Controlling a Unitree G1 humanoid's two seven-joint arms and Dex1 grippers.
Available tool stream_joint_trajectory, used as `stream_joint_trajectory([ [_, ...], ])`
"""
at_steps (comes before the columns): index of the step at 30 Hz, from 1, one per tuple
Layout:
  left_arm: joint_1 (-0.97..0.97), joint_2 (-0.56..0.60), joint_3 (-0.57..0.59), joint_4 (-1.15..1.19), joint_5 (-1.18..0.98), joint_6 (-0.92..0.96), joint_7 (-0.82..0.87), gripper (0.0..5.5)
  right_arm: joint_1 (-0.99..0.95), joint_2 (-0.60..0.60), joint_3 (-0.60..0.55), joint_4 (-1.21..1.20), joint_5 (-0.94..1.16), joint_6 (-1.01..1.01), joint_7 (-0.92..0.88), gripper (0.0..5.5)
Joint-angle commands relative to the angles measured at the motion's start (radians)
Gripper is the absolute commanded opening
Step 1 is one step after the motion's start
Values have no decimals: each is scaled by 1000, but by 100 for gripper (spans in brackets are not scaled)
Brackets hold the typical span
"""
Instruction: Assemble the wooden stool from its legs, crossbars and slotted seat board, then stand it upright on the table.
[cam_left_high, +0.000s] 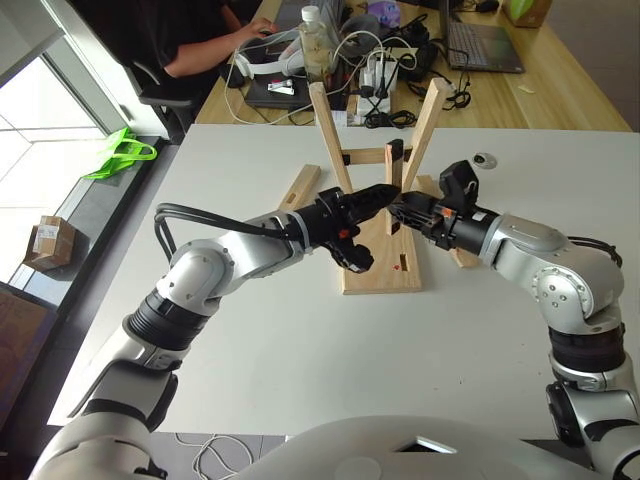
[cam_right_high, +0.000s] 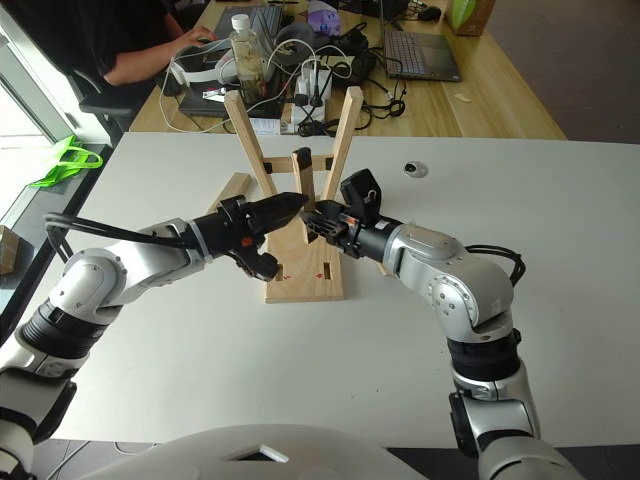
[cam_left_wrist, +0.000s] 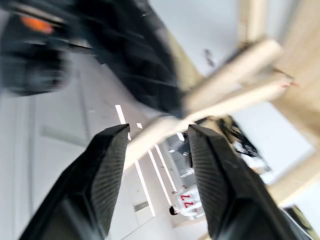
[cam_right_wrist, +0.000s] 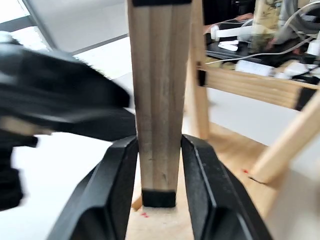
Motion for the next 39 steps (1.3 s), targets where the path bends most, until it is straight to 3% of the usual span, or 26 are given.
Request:
stream_joint_trajectory([
  [1, -33, -3, -20, 38, 41, 14, -77, 219, -21, 0, 30, -29, 14, 19, 41, 127],
  [12, 41, -63, 32, -2, -94, 110, -193, 219, -35, 2, 35, 13, -55, -2, 22, 127],
  [25, 81, -78, 17, -36, -65, 171, -219, 219, -29, 48, 38, 41, -136, -2, -29, 127],
  [34, 91, -67, 27, -37, -122, 121, -204, 80, -40, 83, 2, 63, -129, 37, -53, 127],
  [39, 104, -57, 41, -32, -149, 116, -197, 51, -42, 79, -3, 70, -140, 44, -56, 127],
])
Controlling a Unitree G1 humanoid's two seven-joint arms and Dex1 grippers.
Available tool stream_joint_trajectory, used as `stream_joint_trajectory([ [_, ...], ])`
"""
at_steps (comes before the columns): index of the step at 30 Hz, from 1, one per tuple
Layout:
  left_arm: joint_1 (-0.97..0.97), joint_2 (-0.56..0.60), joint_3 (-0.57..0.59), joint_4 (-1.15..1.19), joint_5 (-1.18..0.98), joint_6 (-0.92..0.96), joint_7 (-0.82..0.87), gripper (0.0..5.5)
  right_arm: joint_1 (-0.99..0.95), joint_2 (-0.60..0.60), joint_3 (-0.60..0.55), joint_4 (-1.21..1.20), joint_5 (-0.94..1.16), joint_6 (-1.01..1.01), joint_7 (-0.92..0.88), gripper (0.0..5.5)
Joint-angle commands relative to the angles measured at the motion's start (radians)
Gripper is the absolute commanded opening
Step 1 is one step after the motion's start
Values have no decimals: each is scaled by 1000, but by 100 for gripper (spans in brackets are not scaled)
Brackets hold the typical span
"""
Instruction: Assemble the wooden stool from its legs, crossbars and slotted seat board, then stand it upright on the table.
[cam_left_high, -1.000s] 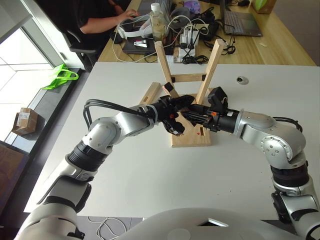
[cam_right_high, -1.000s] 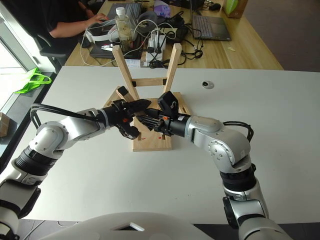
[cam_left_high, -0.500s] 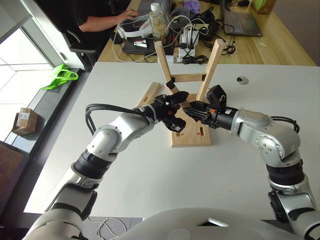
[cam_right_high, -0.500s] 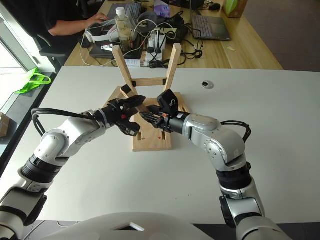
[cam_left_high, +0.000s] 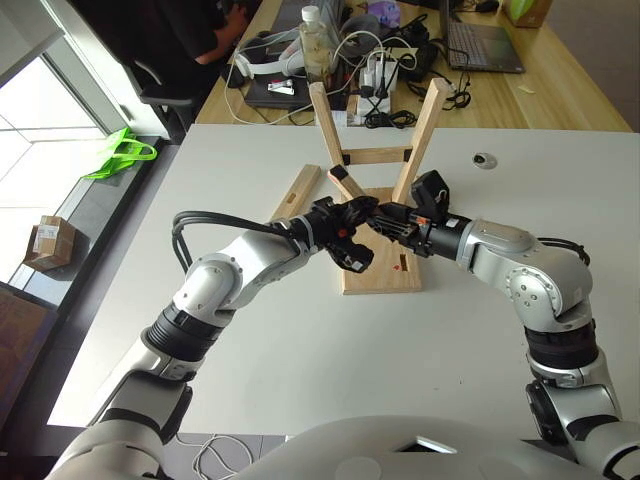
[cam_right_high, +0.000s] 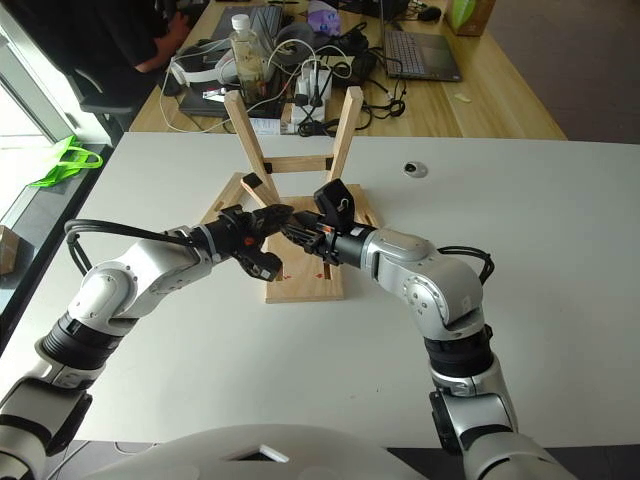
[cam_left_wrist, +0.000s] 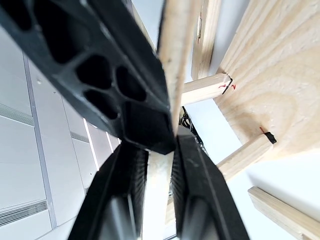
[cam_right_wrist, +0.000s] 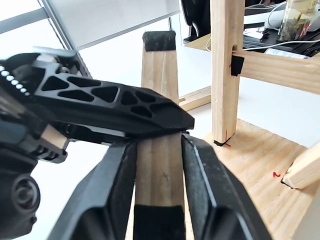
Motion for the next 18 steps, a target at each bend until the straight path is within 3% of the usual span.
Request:
stream_joint_trajectory([
  [1, 22, 19, 10, 3, -33, -24, 1, 50, -25, -16, -20, 13, -22, 5, -10, 127],
  [2, 24, 21, 12, 4, -38, -25, 2, 48, -25, -26, -16, 12, -25, 0, -1, 127],
  [3, 25, 23, 14, 8, -40, -26, 5, 46, -24, -38, -11, 13, -32, -9, 10, 164],
  [9, 37, 27, 50, 32, -52, -9, 29, 40, -11, -134, -12, 35, -74, -82, 96, 262],
  [15, 115, -27, 186, 10, -173, 118, 76, 40, 19, -114, -203, 133, 32, -128, 141, 264],
  [18, 168, -188, 266, -70, -416, 337, 10, 40, 27, -37, -258, 182, -16, -273, 59, 264],
])
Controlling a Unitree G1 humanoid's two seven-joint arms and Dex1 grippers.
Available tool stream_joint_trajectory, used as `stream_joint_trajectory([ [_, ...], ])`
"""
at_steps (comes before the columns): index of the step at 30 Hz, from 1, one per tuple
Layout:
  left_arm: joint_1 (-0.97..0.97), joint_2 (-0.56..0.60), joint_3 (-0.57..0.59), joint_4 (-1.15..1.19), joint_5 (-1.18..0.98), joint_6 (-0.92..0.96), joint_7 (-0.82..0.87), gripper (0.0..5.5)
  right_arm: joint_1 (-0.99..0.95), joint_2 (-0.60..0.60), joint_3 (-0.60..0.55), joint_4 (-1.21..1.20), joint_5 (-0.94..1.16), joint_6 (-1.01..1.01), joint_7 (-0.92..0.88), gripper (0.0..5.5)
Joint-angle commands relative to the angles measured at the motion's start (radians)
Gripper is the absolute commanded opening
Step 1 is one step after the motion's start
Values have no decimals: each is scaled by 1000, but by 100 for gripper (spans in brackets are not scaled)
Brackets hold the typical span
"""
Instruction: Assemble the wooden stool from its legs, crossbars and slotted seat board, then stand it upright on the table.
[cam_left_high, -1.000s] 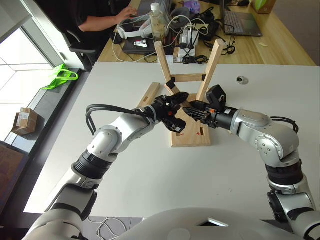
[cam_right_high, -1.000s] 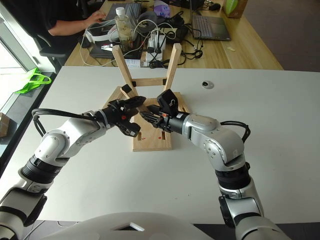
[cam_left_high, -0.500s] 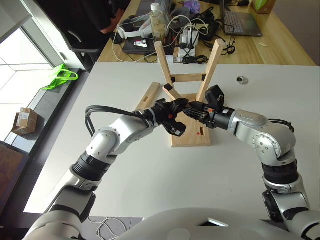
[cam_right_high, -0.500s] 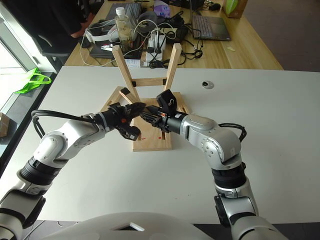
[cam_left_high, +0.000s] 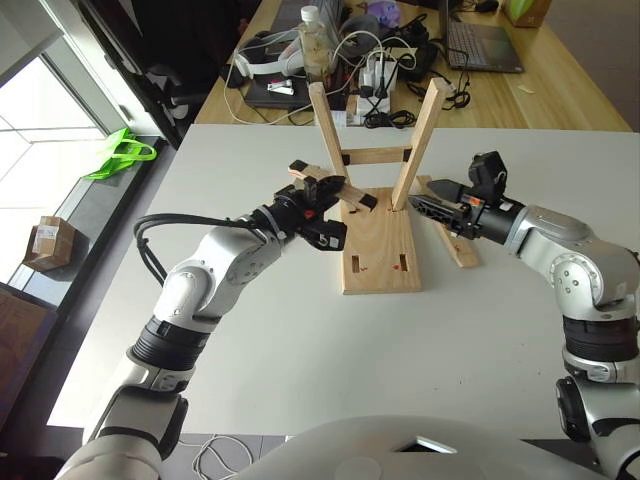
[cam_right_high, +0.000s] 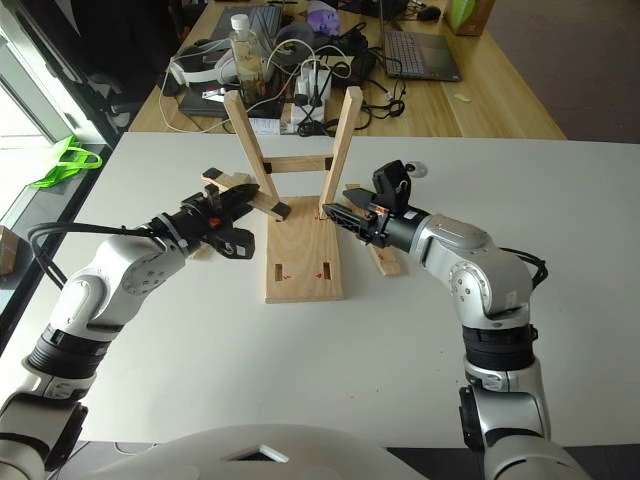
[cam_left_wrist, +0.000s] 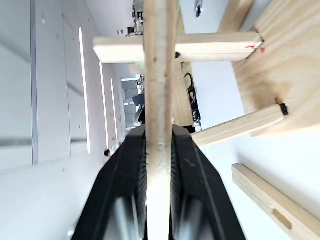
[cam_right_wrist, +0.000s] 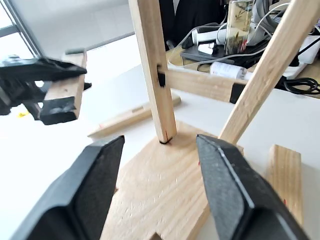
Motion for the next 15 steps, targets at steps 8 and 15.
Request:
stream_joint_trajectory([
  [8, 79, -391, 132, -376, -768, 843, -227, 40, 29, 329, 20, -103, -56, -237, -292, 264],
  [15, 80, -314, 75, -406, -818, 914, -224, 40, -14, 411, 66, -148, 5, -156, -343, 264],
])
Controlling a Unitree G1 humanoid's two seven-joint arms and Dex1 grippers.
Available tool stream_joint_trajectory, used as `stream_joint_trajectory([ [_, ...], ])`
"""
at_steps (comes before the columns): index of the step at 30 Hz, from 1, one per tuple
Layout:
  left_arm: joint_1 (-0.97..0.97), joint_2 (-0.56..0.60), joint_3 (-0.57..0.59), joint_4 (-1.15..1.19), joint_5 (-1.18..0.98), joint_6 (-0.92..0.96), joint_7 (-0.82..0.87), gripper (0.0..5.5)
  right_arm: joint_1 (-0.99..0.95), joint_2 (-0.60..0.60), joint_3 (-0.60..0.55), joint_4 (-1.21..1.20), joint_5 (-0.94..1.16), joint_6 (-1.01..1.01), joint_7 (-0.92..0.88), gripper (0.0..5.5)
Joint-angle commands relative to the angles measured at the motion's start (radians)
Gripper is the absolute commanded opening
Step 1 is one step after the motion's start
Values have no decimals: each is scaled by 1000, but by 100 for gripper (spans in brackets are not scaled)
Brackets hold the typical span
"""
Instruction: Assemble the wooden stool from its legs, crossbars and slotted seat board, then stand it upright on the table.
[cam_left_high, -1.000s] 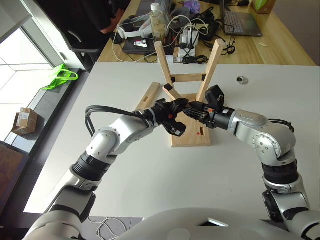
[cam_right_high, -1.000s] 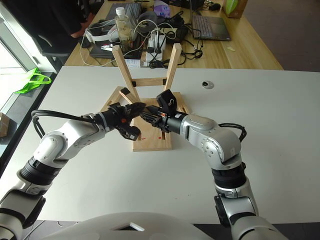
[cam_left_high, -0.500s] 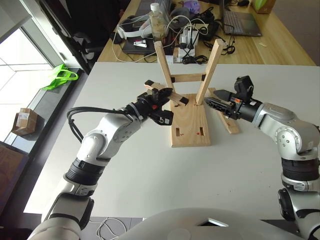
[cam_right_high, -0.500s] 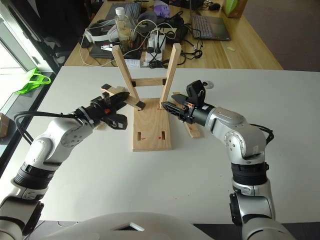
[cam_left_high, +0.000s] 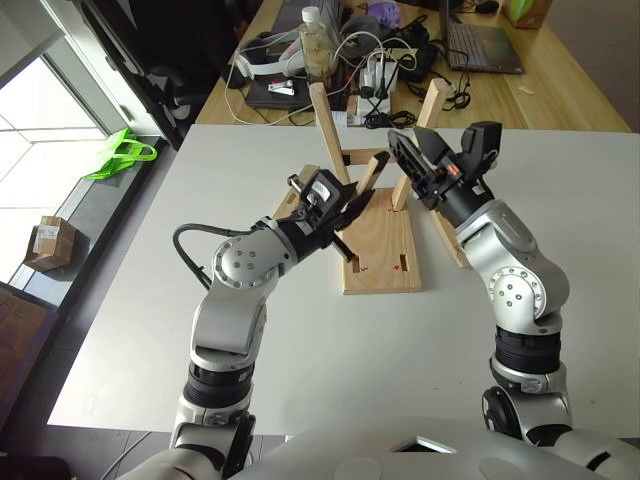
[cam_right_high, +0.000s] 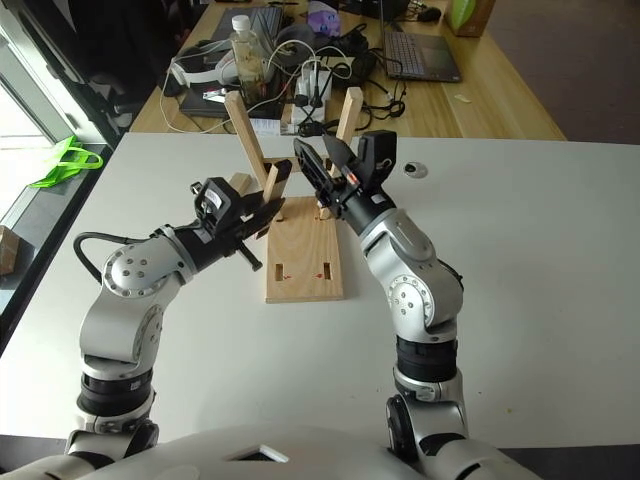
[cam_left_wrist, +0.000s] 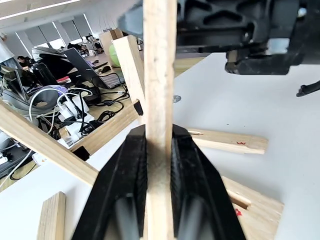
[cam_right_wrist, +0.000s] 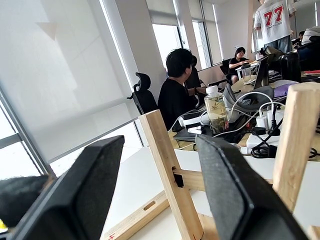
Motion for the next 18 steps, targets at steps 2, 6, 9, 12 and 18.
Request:
stream_joint_trajectory([
  [2, -9, 30, -31, -15, -26, 25, 20, 40, -23, 33, 37, -42, 74, 104, -10, 264],
  [6, -36, 26, -38, -9, -44, 32, 47, 40, 8, 48, 63, -68, 127, 175, -8, 264],
  [9, -45, 26, -42, -2, -49, 28, 68, 40, 15, 66, 59, -79, 176, 215, -21, 264],
  [12, -49, 24, -36, 1, -58, 27, 87, 40, 12, 64, 50, -79, 196, 234, -24, 264],
  [18, -46, 53, 52, -1, -101, 36, 109, 40, -5, 53, -1, -53, 195, 210, -50, 264],
])
